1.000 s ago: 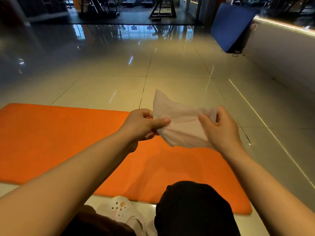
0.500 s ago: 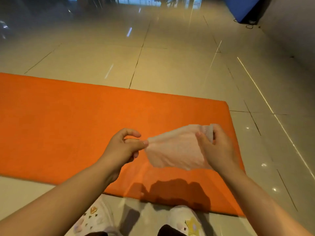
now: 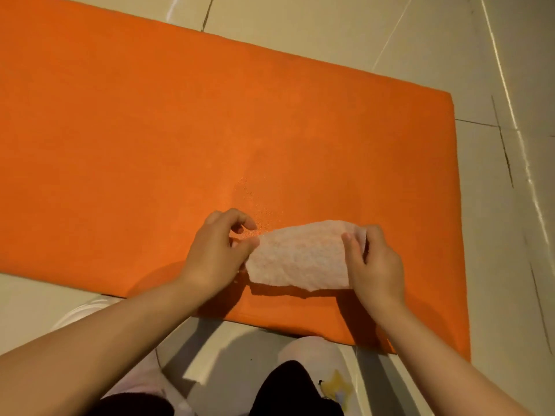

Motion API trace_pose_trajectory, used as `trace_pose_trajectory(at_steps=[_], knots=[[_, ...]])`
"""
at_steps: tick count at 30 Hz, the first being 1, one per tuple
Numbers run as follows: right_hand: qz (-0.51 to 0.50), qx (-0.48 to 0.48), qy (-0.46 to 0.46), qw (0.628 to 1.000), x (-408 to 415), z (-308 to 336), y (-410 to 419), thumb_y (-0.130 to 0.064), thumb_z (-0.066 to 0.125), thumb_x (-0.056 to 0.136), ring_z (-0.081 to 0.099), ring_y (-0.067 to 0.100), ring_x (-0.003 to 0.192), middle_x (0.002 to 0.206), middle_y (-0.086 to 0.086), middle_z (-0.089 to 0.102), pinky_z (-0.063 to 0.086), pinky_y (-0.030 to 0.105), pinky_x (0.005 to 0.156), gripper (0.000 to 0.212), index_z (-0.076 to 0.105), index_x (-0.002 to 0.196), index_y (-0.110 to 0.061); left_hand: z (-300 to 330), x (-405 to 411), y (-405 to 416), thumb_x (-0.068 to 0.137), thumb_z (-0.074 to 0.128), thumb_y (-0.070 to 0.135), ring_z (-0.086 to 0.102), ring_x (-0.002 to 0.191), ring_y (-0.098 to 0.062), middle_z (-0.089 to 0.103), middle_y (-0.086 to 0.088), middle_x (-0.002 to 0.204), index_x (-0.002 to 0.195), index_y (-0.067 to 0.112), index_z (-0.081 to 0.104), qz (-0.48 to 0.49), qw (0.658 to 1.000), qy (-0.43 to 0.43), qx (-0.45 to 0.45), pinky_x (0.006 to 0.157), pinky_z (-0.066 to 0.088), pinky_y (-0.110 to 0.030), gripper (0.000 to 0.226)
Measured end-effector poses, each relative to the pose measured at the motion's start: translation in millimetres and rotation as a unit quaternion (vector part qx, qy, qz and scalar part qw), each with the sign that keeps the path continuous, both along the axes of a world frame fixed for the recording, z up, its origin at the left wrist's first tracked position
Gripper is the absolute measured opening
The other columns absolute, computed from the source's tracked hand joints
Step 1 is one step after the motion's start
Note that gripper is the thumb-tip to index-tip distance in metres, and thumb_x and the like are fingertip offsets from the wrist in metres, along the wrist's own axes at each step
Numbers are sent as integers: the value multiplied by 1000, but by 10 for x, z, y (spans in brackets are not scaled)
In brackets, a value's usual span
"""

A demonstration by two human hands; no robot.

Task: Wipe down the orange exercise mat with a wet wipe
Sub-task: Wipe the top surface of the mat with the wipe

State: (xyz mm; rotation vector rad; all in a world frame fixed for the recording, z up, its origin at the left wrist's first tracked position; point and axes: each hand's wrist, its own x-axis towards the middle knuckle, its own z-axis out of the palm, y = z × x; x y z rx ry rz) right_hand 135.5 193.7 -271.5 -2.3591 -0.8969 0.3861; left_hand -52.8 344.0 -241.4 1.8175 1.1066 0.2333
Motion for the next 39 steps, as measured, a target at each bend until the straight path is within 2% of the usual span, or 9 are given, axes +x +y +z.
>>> trace_pose_trajectory(at_steps=[3,5,8,13,18,25,30,33,39], knots=[[-61,-33,-15,997,79,-108,31,-23,57,97,54,30,105,119,8,57,45,40,81,36,51,130,-12,-99,-56,56,88,72,19,58,74,3,42,11,99,101,21,60,-25,998,29,41,66,39,-8,18],[-27,-12,-95,995,71,-170,44,-14,59,95,46,33,123,134,13,51,39,49,100,42,50,136,-11,-229,-179,91,90,69,28,57,91,1,45,6,110,113,20,61,-72,991,84,81,77,41,-16,26],[217,-25,-167,961,-106,-421,77,-22,51,97,43,30,131,141,8,52,39,50,105,36,57,132,-17,-408,-436,146,89,54,48,51,114,-32,49,-9,131,127,23,54,-211,937,201,191,81,54,-47,46],[445,-126,-179,868,-160,-819,110,-44,28,102,24,21,146,158,1,32,13,43,118,55,36,151,-21,-605,-836,202,79,66,57,38,127,-29,48,-10,146,141,27,46,-334,855,300,259,68,58,-58,71],[164,-224,-121,953,985,-747,-120,-59,5,96,5,20,152,163,-3,3,2,40,121,70,10,157,-25,-544,-832,221,56,92,46,36,129,-31,48,-13,147,143,24,47,-355,844,313,253,67,56,-59,101],[-143,-261,-47,954,851,-674,-138,-43,14,105,-10,25,151,165,8,-9,-7,45,121,61,-4,157,-16,-622,-814,293,51,95,46,34,131,-31,40,-15,152,149,21,39,-388,826,325,250,64,56,-61,115],[196,-179,-109,958,-295,-835,411,-46,16,99,11,31,150,163,10,12,-6,42,118,65,18,156,-14,-592,-753,302,92,57,55,-16,151,-26,-40,3,147,143,27,-27,-395,824,375,154,115,27,-55,102],[358,-148,-104,916,-541,-778,406,-48,20,100,6,20,151,163,0,12,-8,39,120,63,19,156,-21,-519,-665,295,95,50,56,-24,149,-25,-48,4,141,137,24,-35,-414,801,408,142,119,20,-51,100],[69,-237,-76,966,543,-701,-488,-62,3,95,-10,10,148,163,-2,-7,-8,34,120,71,-2,156,-26,-552,-803,247,82,74,47,2,151,-26,-16,3,160,152,25,-4,-363,850,343,165,108,35,-63,107]])
